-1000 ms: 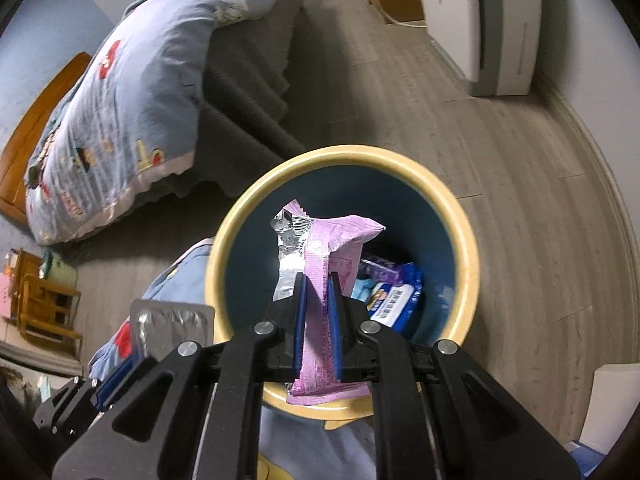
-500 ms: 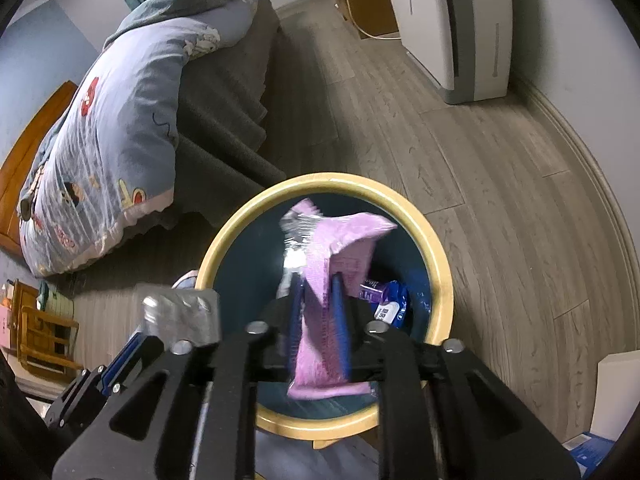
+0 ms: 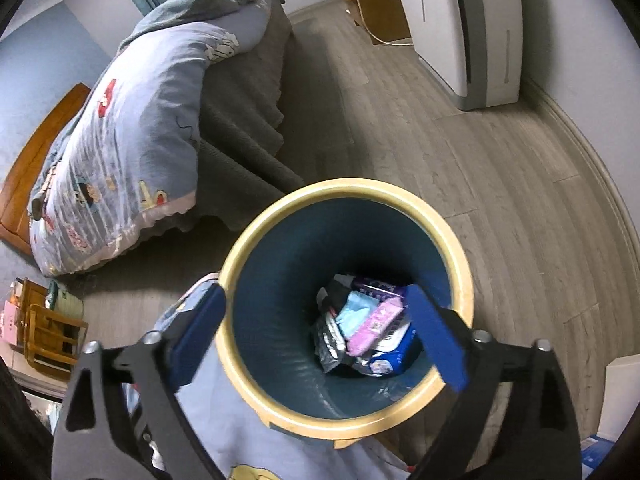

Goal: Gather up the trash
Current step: 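Open both tools to drop the wrapper and foil pack into the bin, then move both tools back over the remaining trash on the blanket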

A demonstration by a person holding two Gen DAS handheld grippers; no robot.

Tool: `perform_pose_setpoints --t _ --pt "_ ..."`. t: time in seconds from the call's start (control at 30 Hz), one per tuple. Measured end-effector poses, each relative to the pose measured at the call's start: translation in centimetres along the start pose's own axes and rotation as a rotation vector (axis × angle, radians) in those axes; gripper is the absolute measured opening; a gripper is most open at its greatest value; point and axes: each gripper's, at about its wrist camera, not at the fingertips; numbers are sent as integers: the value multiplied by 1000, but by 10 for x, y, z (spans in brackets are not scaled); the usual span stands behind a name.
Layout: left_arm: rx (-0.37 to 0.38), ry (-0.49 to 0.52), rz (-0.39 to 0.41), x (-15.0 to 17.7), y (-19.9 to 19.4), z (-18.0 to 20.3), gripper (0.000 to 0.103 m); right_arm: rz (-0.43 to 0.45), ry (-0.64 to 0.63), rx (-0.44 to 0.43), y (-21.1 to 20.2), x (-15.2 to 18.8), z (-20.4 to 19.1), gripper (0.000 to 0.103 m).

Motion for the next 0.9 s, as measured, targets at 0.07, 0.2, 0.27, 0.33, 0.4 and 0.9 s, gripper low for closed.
perform_pose_setpoints --t 0.07,0.2,0.27,0.33,0.4,0.9 --pt "-15 -3 -2 5 -6 -8 88 -4 -10 0 -2 3 -8 96" --pt "-48 -23 -6 16 -17 -25 89 -10 -44 13 -7 8 -26 97" --pt "-57 -32 -4 22 -26 -33 89 -1 -70 30 -14 12 -37 97" --pt "-65 -36 3 30 -40 -42 90 13 -94 37 -22 16 -47 97" --pt "-80 -33 17 40 -55 -52 91 23 -123 41 -31 22 -60 97" --pt "-198 -165 25 151 -144 -158 93 20 -358 33 -44 86 -169 97"
Point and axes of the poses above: each gripper's, at about its wrist camera, not at the fingertips, and y roughly the way its jaws point, z to its right, x to its underside, and after that the axes turned 14 degrees about -z, right-handed
